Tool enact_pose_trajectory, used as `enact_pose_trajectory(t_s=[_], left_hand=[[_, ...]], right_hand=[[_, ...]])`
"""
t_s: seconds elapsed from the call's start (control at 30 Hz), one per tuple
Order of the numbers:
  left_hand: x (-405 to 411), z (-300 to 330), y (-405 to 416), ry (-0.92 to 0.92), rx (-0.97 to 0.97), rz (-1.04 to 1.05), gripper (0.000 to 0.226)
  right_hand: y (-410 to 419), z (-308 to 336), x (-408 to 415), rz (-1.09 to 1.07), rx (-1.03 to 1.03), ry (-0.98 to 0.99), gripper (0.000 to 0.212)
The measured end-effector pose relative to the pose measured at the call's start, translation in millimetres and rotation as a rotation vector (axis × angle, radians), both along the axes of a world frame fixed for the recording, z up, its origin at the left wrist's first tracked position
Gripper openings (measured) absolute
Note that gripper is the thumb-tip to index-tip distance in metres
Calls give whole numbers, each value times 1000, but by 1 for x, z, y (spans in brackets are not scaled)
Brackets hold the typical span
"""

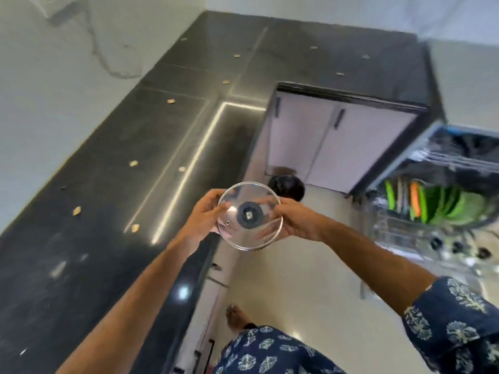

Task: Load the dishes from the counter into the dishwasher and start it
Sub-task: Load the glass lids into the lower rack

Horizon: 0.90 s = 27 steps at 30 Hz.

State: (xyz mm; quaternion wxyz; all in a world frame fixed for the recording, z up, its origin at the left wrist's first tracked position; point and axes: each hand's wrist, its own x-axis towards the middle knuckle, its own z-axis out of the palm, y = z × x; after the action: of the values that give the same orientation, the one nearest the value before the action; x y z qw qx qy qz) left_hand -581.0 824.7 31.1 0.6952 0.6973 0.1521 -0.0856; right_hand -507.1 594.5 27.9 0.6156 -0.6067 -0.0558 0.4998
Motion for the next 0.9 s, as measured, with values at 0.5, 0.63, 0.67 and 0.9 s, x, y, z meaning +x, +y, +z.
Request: enact_pose_trajectory(t_s=[0.5,0.63,0.67,0.9], left_hand=[[-4,-39,-457,78,118,-852,32],[31,-48,-523,-39,276,-1211,41],[40,-54,-539,-40,306,-1233,42],[112,-108,-635,174,289,-972,19]], right_hand=[[-443,-28,-163,-853,56,86,35],[-505,-42,-153,-749,10,117,34],[-517,-47,-148,-744,6,131,35],[-601,-82,-77,-955,-101,190,39]])
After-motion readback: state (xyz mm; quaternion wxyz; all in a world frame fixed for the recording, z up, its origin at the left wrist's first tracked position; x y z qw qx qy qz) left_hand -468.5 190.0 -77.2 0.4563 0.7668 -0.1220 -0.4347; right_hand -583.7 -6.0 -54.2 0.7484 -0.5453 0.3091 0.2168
